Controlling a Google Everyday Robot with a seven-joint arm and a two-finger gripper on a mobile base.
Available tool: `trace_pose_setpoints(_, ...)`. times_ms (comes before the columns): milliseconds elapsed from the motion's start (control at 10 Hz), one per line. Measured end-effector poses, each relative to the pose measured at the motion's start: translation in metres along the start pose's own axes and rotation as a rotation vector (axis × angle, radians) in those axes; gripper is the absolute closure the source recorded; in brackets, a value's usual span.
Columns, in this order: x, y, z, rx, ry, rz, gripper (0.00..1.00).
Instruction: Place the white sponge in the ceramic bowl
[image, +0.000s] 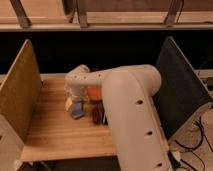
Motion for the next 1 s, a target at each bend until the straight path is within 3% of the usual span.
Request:
trace_pose_setpoints(200, -0.002, -0.003, -0.001, 0.028, -0.015, -0.013, 0.20)
trace_pose_setpoints(500, -0.016, -0.006, -0.009, 0.131, -0.109, -0.084, 0.20)
trace_pose_setpoints(800, -0.011, 0.001, -0.008, 0.147, -0.150, -0.091, 0.20)
trace_pose_setpoints(1000, -0.002, 0.008, 0.002, 0.130, -0.135, -0.070, 0.20)
